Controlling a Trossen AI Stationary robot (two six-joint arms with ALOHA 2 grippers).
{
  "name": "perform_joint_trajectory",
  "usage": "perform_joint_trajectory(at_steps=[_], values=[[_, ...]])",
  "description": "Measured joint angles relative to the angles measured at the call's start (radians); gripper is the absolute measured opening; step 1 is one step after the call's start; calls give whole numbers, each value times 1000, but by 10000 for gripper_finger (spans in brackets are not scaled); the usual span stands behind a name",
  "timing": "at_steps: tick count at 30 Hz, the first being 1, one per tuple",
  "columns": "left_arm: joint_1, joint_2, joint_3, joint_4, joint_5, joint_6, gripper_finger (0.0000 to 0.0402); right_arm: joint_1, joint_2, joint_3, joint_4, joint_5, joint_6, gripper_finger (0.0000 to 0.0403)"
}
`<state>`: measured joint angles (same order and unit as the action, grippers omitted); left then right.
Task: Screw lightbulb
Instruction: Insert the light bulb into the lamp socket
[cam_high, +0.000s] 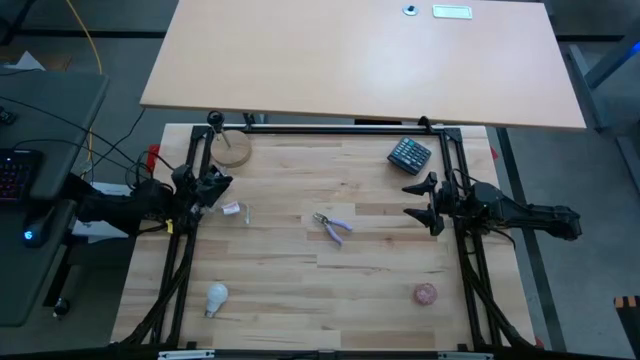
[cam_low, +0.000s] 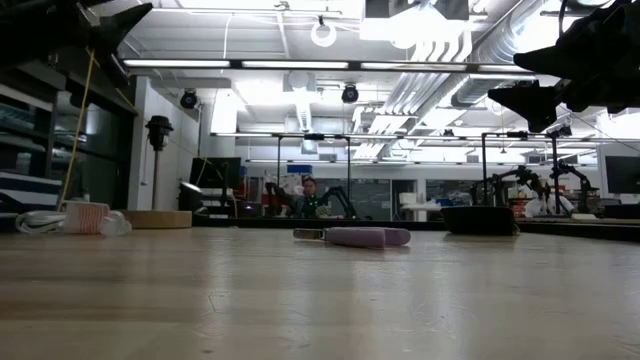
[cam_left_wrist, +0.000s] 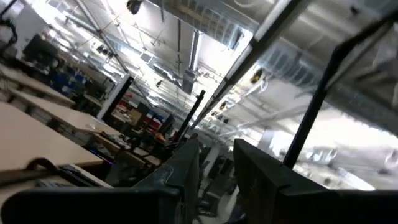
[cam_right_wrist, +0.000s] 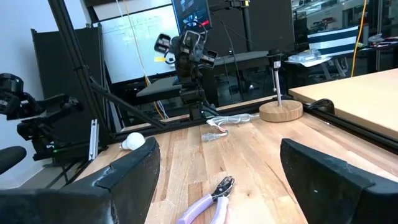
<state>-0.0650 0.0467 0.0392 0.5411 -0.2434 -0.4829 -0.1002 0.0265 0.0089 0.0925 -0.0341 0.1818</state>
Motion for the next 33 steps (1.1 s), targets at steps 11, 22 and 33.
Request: perform_joint_trajectory(at_steps=[11,22,33], values=[[12,482,577,-741,-80,150,66,0,0,0,-3,0,0,319],[70,795,682,-761,-141,-149,42,0,0,0,-18,0,0,319],[175,800,683,-696,-366,-330,0,-3,5,0,352,162,228,319]])
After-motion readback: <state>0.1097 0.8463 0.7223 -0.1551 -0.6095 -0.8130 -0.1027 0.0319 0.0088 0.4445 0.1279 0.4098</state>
